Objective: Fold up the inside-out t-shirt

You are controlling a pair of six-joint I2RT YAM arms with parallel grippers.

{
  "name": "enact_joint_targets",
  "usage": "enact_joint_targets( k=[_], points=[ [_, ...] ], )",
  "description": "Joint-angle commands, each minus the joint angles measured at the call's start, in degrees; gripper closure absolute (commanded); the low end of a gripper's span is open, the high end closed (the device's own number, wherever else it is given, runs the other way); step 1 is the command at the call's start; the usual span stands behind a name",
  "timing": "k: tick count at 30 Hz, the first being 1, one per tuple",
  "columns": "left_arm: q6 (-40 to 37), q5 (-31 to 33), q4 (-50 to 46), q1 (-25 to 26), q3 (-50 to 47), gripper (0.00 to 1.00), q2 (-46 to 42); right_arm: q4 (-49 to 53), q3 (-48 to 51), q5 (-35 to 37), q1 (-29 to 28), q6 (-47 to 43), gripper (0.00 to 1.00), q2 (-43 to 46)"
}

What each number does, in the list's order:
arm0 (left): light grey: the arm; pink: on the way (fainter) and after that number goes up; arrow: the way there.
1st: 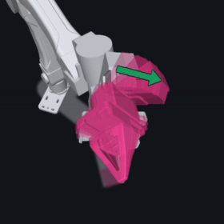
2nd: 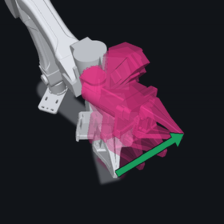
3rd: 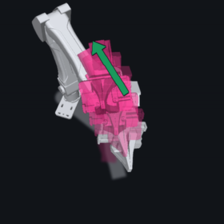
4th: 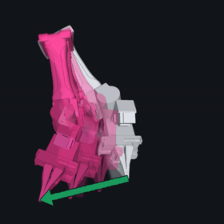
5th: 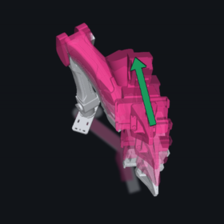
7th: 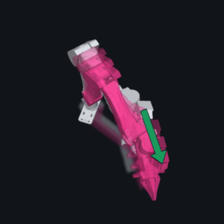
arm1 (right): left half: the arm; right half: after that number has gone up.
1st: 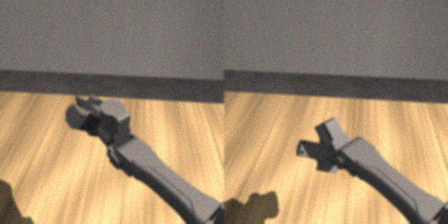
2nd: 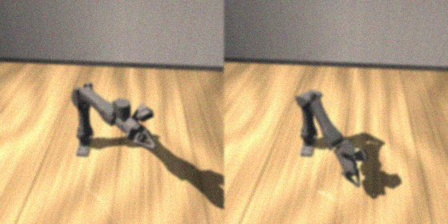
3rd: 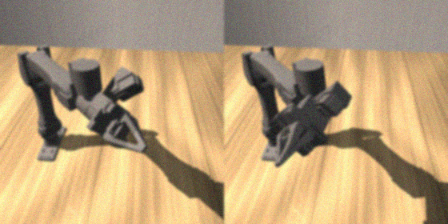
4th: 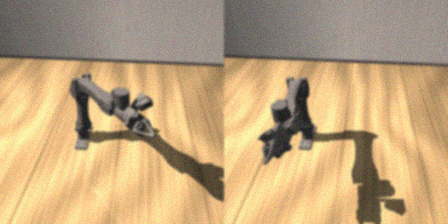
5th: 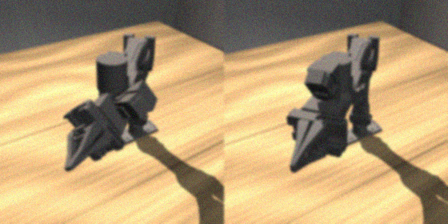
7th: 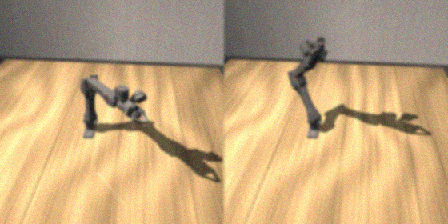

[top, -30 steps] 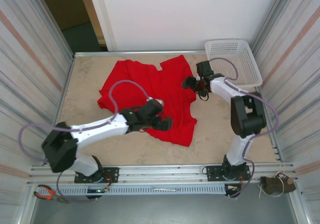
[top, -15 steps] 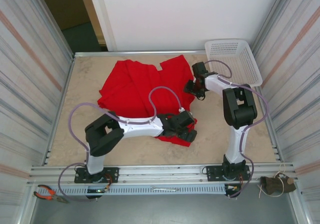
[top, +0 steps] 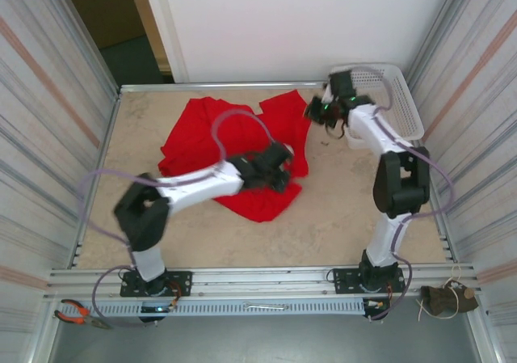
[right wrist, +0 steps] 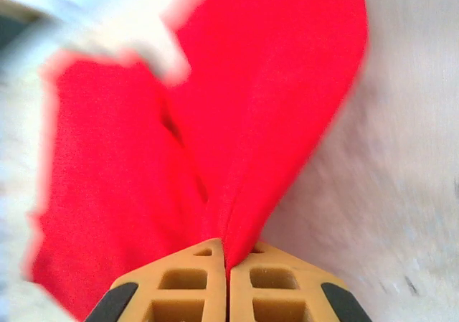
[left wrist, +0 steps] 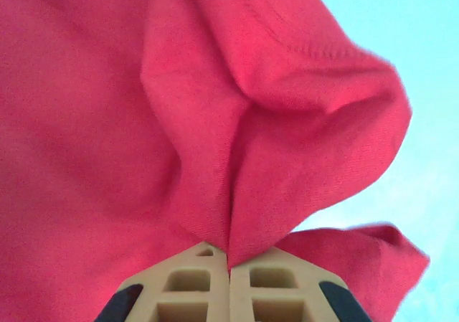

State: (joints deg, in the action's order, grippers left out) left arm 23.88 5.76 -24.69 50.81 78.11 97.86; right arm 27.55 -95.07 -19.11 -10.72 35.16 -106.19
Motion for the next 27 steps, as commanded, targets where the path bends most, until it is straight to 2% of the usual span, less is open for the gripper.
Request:
enact_joint_targets(
  k=[1, 5, 8, 13, 16, 21, 25, 27],
  points=[
    [-7.38, -2.61, -0.27, -9.25, 13.02, 1.00, -15.93, -3.17, -15.07, -5.45, 3.63, 5.08, 1.00, 11.69],
    [-8.03, -9.19, -0.46, -16.53, 29.05, 1.00, -20.78, -2.91, -30.55, -5.01, 4.26, 7.16, 1.00, 16.50],
    [-6.20, -11.98, 1.23, -19.70, 34.08, 1.00, -22.51, -6.13, -32.74, -2.64, 4.13, 7.18, 1.00, 21.61],
    [-3.70, -14.64, 0.76, -24.99, 35.89, 1.00, -23.52, -6.38, -31.25, 0.62, 4.48, 4.58, 1.00, 26.60],
    [-3.58, -14.48, 1.66, -26.11, 34.53, 1.00, -25.02, -8.17, -27.97, 2.21, 4.47, 4.04, 1.00, 30.02],
    [-2.33, -17.26, 1.51, -28.02, 35.65, 1.00, -25.00, -7.84, -28.15, 0.93, 4.34, 4.37, 1.00, 30.64],
    [-3.29, -15.22, 2.28, -28.70, 36.12, 1.00, -24.84, -8.36, -27.96, 2.10, 4.39, 3.66, 1.00, 31.07],
    [-2.90, -15.11, 2.02, -30.81, 36.67, 1.00, -23.90, -8.27, -28.11, 2.49, 4.37, 3.20, 1.00, 30.19]
  ],
)
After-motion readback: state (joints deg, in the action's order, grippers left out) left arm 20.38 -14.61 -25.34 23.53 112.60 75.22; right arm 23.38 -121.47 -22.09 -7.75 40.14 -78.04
